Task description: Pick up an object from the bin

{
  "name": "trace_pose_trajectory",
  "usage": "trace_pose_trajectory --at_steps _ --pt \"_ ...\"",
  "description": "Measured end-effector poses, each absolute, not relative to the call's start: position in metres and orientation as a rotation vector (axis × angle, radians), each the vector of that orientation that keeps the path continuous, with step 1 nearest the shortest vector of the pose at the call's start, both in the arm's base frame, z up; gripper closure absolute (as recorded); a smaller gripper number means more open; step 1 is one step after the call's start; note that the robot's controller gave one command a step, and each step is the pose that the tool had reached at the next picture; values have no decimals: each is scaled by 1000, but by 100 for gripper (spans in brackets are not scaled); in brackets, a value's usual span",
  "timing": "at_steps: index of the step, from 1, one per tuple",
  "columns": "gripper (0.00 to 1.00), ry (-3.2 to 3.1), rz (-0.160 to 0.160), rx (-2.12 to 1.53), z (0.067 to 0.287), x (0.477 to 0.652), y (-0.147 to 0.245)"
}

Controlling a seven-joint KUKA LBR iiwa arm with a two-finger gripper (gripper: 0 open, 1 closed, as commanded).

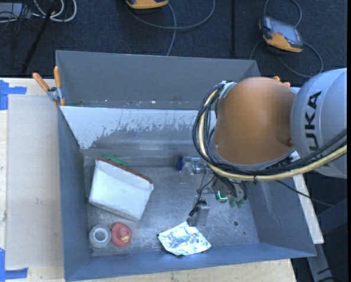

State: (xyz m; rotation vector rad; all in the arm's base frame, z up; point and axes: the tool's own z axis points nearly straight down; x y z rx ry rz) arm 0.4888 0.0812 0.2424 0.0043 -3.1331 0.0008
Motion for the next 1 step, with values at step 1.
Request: trace_pose_trajectory --at_steps 1 --pt "0 -3115 1 -394 67 538 112"
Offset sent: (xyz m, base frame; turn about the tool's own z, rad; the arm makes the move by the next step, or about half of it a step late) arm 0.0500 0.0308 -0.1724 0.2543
